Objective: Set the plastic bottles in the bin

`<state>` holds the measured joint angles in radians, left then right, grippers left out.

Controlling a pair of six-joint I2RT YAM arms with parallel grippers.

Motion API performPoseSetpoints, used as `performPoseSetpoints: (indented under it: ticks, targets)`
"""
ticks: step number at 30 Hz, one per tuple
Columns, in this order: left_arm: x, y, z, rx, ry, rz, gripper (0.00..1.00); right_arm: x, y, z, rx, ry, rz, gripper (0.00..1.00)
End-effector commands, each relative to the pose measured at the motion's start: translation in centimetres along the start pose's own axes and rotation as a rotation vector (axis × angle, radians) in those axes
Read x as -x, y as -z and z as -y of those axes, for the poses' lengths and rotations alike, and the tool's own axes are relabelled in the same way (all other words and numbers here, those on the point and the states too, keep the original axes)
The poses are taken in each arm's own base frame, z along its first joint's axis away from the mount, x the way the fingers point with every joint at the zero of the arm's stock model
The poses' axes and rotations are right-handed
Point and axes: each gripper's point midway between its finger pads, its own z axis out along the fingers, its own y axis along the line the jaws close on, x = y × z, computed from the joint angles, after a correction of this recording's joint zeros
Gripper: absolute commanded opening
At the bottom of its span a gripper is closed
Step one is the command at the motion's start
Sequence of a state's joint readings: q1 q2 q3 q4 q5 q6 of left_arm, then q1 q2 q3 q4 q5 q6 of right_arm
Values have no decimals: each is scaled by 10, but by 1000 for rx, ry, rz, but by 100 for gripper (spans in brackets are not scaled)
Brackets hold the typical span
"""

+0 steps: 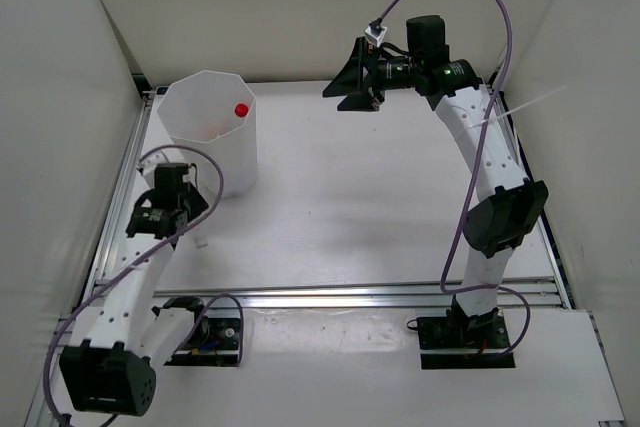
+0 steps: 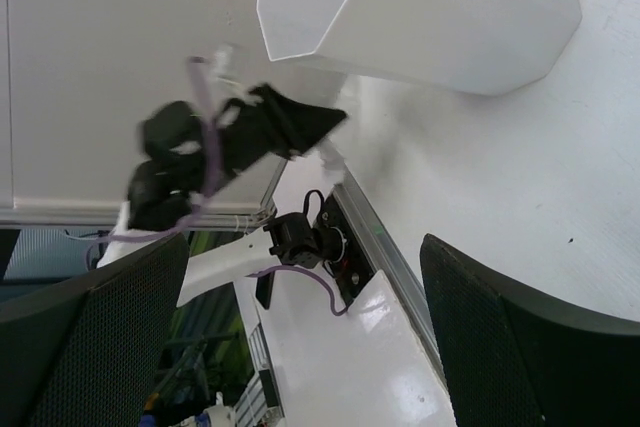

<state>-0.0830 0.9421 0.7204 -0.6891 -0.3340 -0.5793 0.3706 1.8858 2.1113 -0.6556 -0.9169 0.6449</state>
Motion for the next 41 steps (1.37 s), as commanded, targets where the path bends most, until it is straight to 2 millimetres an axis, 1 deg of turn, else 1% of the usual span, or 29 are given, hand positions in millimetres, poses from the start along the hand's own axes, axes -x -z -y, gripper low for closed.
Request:
performPoseSetpoints:
  ticks: [1,3,4,5,7,8,9,10,11,13,14,17,18,19,20,22,23,24,25,26,27,28,30,31,34,35,37,38,41]
  targets:
    - [86,78,15,-93,148,229,34,2,0,-6,36,23,-10,100]
    - [119,106,25,-149,185,309,36,4,1,-10,42,38,-2,100]
    - [139,123,30,-187,199,366,36,4,-1,-6,39,31,-6,100]
    - [174,151,41,-237,212,449,36,4,-1,-6,39,31,-6,100]
    - [209,170,54,-265,189,518,37,3,-4,-2,43,22,-16,100]
    - [237,176,69,-278,190,544,37,5,-5,-1,44,23,-15,100]
    - [247,174,76,-274,173,548,39,5,-7,4,40,14,-20,100]
    - [259,172,84,-276,166,557,39,8,-6,0,47,32,-11,100]
    - [277,166,100,-287,165,559,39,7,-8,2,51,14,-21,100]
    - [288,157,117,-300,131,560,39,10,-7,-2,58,31,-12,100]
    - [293,140,127,-291,115,550,39,10,-7,-2,58,31,-12,100]
    - [293,113,140,-274,73,521,46,10,-7,-2,58,31,-12,100]
    - [287,93,146,-260,43,484,51,8,-6,-3,57,38,-13,100]
    - [284,86,148,-258,20,471,64,7,-6,-2,54,31,-16,100]
    - [284,86,148,-258,20,471,73,7,-4,-6,57,49,-12,100]
    - [281,85,146,-251,65,462,96,5,-3,-1,31,42,-9,100]
    - [280,91,148,-264,65,469,100,5,0,-6,35,69,-3,100]
    - [281,93,141,-237,74,483,100,3,2,-6,20,60,1,100]
    - [283,103,132,-224,88,509,100,1,0,2,2,52,-2,100]
    - [284,110,125,-212,98,525,100,-1,3,-2,3,56,0,100]
    - [286,116,113,-169,117,554,100,0,5,-4,-5,65,12,100]
    - [283,127,100,-151,132,577,100,-3,4,2,-22,42,6,100]
    - [275,131,79,-89,149,599,100,-1,8,9,-62,11,25,100]
    - [259,129,67,-72,153,586,100,-5,9,10,-67,-3,18,100]
    - [225,121,49,-69,179,547,100,-3,21,21,-147,-45,52,100]
    - [200,114,37,-66,177,521,100,2,30,25,-186,-40,84,100]
    - [177,109,28,-74,202,498,100,0,41,34,-221,-71,99,100]
    - [155,101,17,-62,199,477,100,-2,42,34,-223,-50,96,100]
    - [125,87,-7,7,181,453,100,0,55,51,-347,-75,142,100]
